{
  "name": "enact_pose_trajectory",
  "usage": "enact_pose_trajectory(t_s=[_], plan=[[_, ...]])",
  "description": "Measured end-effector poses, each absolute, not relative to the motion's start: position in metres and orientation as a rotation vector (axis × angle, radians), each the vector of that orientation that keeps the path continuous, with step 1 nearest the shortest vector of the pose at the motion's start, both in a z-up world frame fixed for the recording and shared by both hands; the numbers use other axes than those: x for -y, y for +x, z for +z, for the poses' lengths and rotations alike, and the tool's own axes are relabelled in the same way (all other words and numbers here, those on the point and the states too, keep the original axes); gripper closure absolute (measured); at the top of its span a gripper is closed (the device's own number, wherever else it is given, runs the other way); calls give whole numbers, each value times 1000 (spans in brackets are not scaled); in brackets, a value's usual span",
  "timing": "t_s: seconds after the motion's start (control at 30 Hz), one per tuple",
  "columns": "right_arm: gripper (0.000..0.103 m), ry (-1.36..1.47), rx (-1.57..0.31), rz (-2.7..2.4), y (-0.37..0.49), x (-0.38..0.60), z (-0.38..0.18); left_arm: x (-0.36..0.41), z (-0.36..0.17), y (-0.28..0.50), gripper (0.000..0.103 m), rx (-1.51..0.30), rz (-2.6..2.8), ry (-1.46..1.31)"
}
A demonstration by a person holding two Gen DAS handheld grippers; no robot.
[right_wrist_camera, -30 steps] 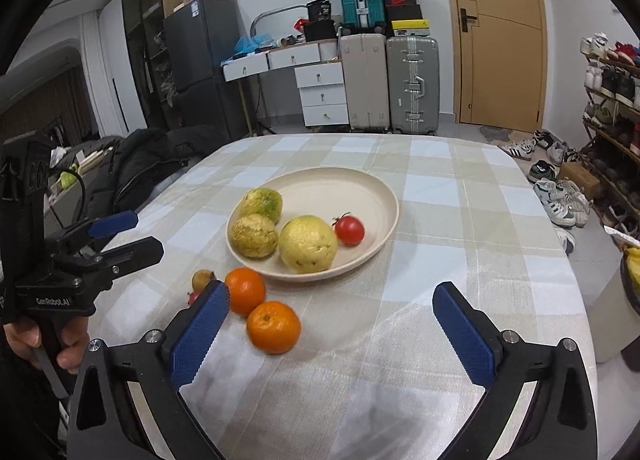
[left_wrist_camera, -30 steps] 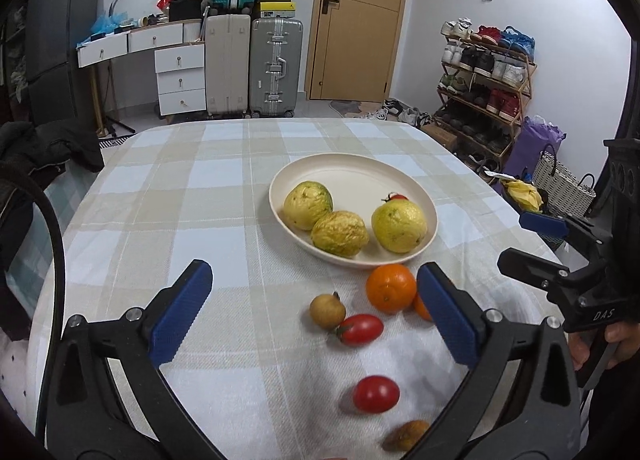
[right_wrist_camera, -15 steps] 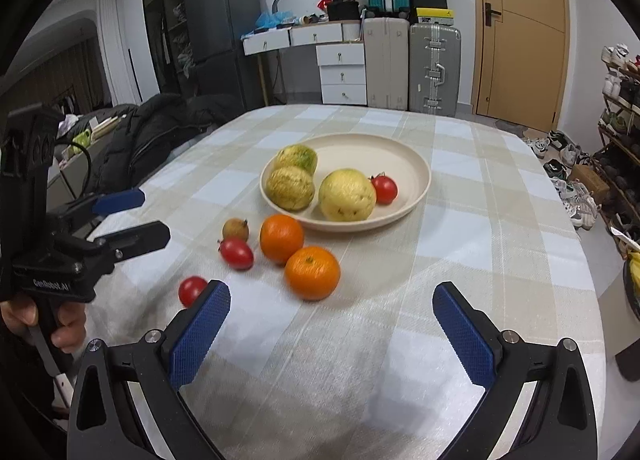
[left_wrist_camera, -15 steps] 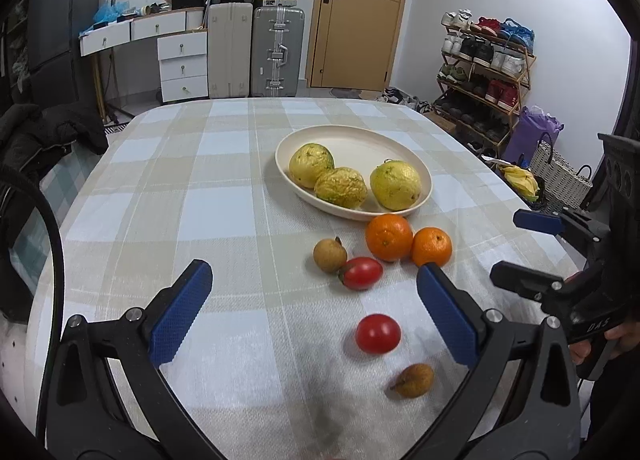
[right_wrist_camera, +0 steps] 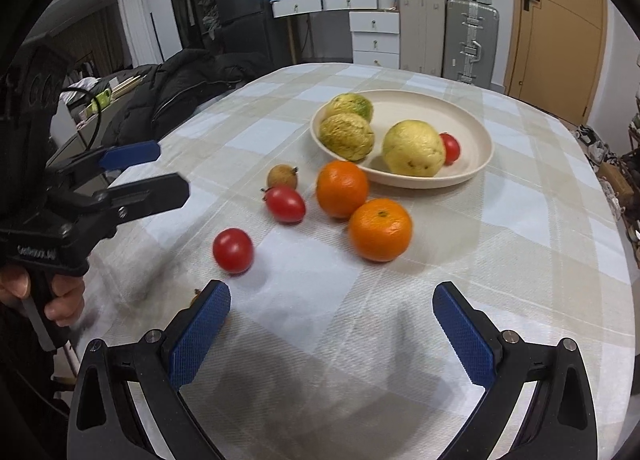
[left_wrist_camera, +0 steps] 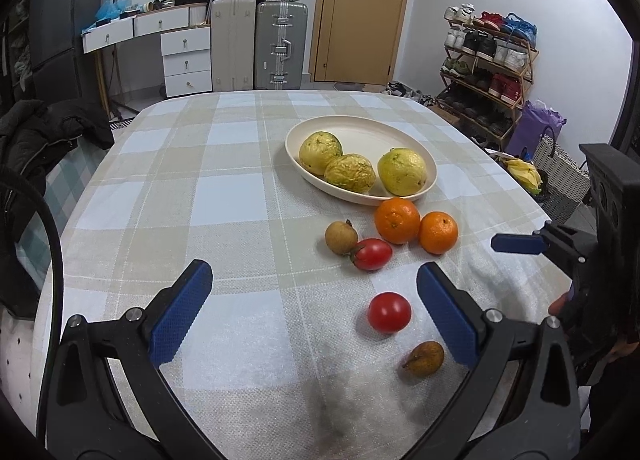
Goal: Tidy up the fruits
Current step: 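Move the right tool toward a small brown fruit while the left tool moves toward a red tomato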
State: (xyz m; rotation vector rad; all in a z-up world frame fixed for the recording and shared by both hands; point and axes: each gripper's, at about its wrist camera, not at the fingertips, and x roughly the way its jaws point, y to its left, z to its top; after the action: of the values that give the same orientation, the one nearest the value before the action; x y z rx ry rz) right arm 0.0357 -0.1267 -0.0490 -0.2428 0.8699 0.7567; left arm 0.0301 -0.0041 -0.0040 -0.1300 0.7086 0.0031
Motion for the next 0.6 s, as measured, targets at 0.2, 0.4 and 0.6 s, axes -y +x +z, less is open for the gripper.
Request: enact_pose_trajectory(t_s=[0.2,0.4,0.6], plan=[[0,-281,-894,799,25,112,-55,-3,-7,32,1,-726,11,-151],[0,-287,-930,840,18,103,-63,-9,-7,32,1,-721,19,-165],[1,-325,-934,851,11,96,-67,-10,-7,32,1,-718,18,-163]])
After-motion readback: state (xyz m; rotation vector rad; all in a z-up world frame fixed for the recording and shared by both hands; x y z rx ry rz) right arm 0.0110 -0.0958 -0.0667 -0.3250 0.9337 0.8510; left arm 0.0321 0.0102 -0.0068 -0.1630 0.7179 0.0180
